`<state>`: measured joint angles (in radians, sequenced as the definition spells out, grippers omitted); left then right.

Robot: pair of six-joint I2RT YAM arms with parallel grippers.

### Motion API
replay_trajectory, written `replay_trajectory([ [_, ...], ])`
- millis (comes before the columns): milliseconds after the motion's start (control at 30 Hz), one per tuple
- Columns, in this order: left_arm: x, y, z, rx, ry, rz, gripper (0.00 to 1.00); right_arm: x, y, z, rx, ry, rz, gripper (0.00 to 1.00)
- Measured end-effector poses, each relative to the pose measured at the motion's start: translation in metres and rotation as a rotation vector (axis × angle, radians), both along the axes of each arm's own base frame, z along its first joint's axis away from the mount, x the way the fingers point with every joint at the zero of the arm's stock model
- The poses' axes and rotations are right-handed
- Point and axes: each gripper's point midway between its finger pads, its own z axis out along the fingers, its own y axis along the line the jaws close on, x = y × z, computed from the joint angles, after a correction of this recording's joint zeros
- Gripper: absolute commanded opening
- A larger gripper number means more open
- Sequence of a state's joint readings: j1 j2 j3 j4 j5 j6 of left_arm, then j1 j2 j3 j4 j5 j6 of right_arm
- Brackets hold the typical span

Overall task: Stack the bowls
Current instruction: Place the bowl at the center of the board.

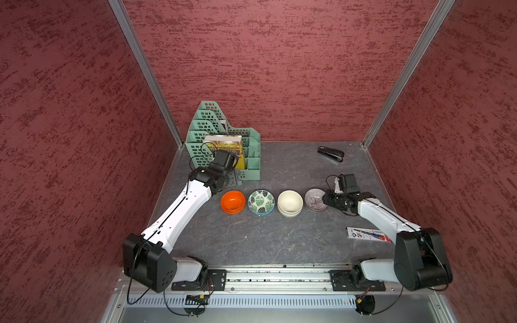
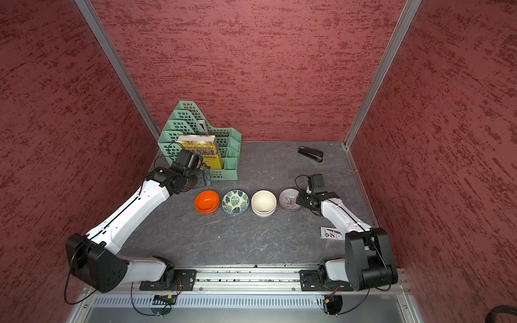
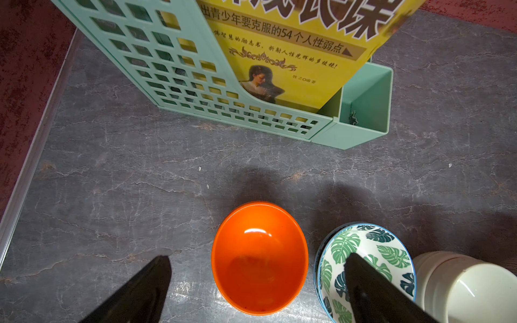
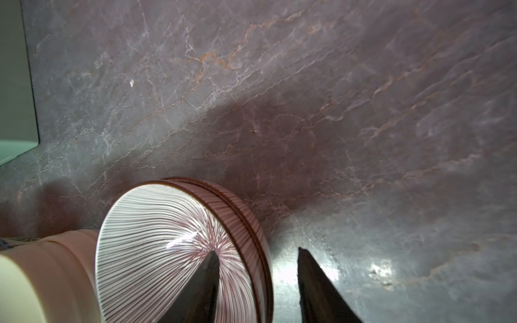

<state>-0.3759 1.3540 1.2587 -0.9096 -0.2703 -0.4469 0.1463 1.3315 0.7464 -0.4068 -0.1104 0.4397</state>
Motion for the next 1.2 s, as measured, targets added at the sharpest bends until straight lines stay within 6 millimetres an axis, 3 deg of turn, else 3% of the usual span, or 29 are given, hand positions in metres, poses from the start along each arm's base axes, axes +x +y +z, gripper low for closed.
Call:
replay_trajectory([
  [167, 0.0, 0.0, 0.0, 0.0, 0.0, 0.0, 1.0, 0.004, 0.0, 0.012, -0.006, -0.029, 0.006, 0.44],
  [433, -0.001, 0.0, 0.001, 0.001, 0.001, 0.0, 1.0, 0.006, 0.001, -0.01, -0.006, 0.032, 0.006, 0.47],
  [733, -0.004, 0.002, 0.005, -0.003, -0.009, 0.001, 1.0, 0.011, 0.005, -0.024, 0.008, 0.053, 0.011, 0.36],
  [900, -0.004, 0.002, 0.005, -0.003, -0.009, 0.001, 1.0, 0.012, 0.008, -0.028, 0.02, 0.061, 0.021, 0.25],
  [1200, -0.004, 0.002, 0.005, -0.003, -0.008, 0.001, 1.0, 0.009, 0.008, -0.021, 0.024, 0.052, 0.024, 0.21],
])
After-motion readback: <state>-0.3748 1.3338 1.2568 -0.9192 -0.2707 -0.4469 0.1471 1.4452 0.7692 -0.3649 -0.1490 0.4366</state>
